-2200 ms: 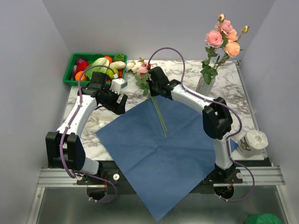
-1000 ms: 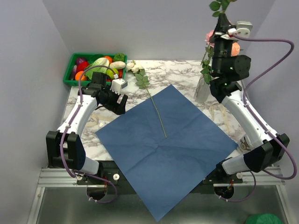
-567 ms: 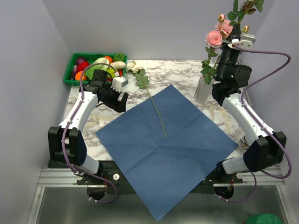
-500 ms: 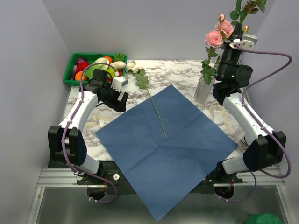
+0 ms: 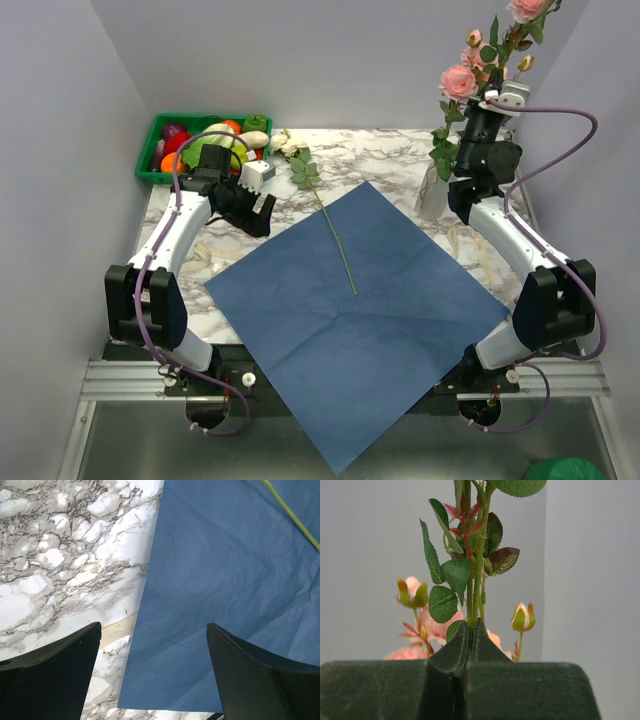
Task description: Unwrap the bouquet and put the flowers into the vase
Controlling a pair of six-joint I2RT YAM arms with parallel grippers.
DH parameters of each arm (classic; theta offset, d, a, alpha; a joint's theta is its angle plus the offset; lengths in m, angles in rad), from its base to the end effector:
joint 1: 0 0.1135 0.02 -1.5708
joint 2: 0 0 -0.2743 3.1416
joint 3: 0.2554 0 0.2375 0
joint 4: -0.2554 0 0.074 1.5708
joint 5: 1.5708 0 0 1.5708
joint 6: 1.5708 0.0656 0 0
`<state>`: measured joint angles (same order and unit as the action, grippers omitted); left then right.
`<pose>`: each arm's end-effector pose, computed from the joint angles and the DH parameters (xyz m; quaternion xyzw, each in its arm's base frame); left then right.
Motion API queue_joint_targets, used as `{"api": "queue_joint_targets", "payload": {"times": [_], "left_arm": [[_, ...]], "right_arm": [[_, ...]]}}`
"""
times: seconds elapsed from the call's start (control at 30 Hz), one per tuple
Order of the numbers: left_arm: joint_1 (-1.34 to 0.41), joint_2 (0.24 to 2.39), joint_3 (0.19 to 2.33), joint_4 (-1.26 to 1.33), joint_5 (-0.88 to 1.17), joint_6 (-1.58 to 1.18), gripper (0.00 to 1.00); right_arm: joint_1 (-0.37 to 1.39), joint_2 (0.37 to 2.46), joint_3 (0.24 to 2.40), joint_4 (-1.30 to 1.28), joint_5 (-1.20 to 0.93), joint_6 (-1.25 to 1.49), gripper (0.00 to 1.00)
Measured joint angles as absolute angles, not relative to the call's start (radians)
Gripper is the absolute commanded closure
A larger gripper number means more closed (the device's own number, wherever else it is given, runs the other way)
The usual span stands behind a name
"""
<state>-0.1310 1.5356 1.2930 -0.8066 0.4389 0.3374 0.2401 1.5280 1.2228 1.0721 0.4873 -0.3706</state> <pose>0.3080 -0.0687 0.2750 0.2734 0.9042 -0.1833 0.2720 0.3380 0.0511 0.4673 0.0976 0.4288 -0.1524 0.8851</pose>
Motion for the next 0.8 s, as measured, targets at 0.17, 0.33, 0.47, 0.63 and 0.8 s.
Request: {"api": "queue_joint_targets", "payload": {"times": [0.17, 0.33, 0.47, 0.63, 0.8], "left_arm": [[-0.131, 1.538, 1.296, -0.807, 0.439, 0.337, 0.05], [-0.131, 1.538, 1.296, -0.806, 0.439, 0.337, 0.05], [-0.131, 1.538, 1.296, -0.805, 0.439, 0.337, 0.05], [-0.131, 1.538, 1.296, -0.805, 0.44, 0.336, 0.05], [-0.131, 1.538, 1.296, -0.804, 0.442, 0.336, 0.05]], "right_arm": [[0.24, 1.53, 1.134, 1.075, 0.497, -0.324, 0.99], [0.241, 1.505, 1.032, 1.036, 0.492, -0.255, 0.56], [0.256, 1.473, 0.981, 1.0, 0.486, -0.225, 0.23], [0.301, 1.398, 0.911, 0.932, 0.48, -0.191, 0.19], [0.352, 1.332, 0.899, 0.809, 0.452, -0.166, 0.18]]}}
